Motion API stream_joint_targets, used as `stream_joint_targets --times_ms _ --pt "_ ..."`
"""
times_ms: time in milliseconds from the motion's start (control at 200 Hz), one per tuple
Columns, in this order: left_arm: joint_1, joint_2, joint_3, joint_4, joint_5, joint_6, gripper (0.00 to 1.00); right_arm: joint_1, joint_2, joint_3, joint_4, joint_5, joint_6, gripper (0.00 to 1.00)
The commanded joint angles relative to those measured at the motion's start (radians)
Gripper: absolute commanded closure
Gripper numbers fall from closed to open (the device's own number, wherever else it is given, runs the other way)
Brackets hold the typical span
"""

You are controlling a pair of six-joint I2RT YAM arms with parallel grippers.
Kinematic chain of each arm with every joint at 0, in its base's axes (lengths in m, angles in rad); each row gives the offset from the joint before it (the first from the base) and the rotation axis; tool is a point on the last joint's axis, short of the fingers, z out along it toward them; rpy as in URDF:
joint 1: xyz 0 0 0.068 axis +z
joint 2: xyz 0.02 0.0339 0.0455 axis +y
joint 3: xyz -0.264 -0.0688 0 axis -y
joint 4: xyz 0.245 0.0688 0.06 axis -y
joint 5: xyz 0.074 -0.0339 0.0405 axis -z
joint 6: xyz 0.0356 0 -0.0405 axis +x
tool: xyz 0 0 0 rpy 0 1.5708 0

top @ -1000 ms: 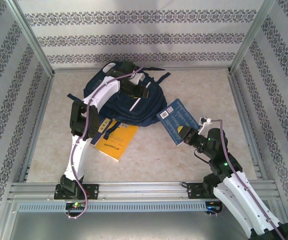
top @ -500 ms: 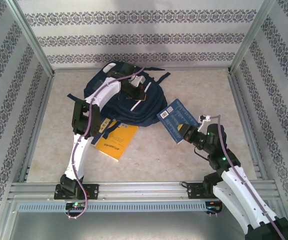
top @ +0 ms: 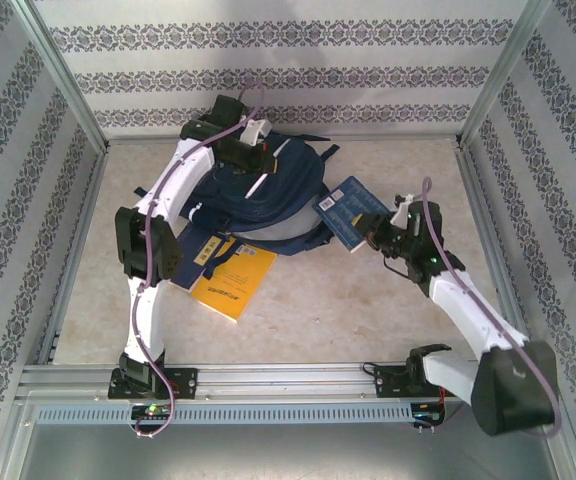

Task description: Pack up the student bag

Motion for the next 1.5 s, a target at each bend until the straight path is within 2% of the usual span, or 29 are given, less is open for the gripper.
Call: stream_joint_targets --times_ms 0,120,145,190,215,300,425,505,665,779,849,944,1054,1304,1384,1434,1494 --pt "-0.009 -0.068 0.023 -0.014 0.108 -0.011 1.00 0.019 0.109 0.096 0.197 -0.062 0.081 1.00" --pt "-0.010 -0.077 0.000 -0.021 0.140 -0.021 1.00 0.052 0.252 0.153 0.377 -0.119 0.222 1.00" --pt "-0.010 -0.078 -0.004 -0.028 0.136 -0.021 0.91 0.060 0.273 0.158 0.438 -0.131 0.268 1.00" --pt "-0.014 -0.087 -0.015 -0.047 0.105 -0.014 0.67 0.075 0.313 0.161 0.545 -0.145 0.351 1.00" --pt "-0.018 -0.095 -0.020 -0.062 0.078 -0.004 0.60 0.081 0.327 0.161 0.586 -0.147 0.390 1.00" --pt "-0.041 -0.141 -0.059 -0.087 -0.029 0.036 0.49 0.104 0.354 0.155 0.702 -0.137 0.482 1.00" --pt "-0.096 -0.176 -0.077 -0.124 -0.151 0.086 0.33 0.134 0.363 0.161 0.733 -0.131 0.516 1.00" --pt "-0.137 -0.179 -0.070 -0.142 -0.240 0.123 0.29 0.146 0.360 0.163 0.733 -0.124 0.517 1.00" --pt "-0.202 -0.130 -0.016 -0.183 -0.344 0.173 0.28 0.156 0.352 0.158 0.739 -0.122 0.528 1.00" --pt "-0.258 -0.090 0.028 -0.212 -0.499 0.213 0.27 0.157 0.337 0.151 0.734 -0.123 0.525 1.00" --pt "-0.281 -0.079 0.032 -0.207 -0.525 0.228 0.27 0.158 0.333 0.146 0.733 -0.124 0.526 1.00" --pt "-0.297 -0.049 0.061 -0.218 -0.593 0.232 0.29 0.161 0.329 0.143 0.737 -0.129 0.528 1.00" --pt "-0.300 -0.029 0.074 -0.209 -0.671 0.234 0.40 0.162 0.325 0.142 0.740 -0.132 0.531 1.00" --pt "-0.301 0.001 0.086 -0.204 -0.741 0.246 0.81 0.162 0.307 0.129 0.736 -0.137 0.523 1.00" --pt "-0.300 -0.017 0.084 -0.195 -0.740 0.248 0.94 0.158 0.283 0.118 0.681 -0.136 0.476 1.00" --pt "-0.299 -0.035 0.089 -0.189 -0.743 0.247 1.00 0.154 0.252 0.099 0.614 -0.118 0.426 1.00" --pt "-0.296 -0.070 0.093 -0.173 -0.754 0.244 1.00 0.150 0.207 0.068 0.519 -0.085 0.362 1.00"
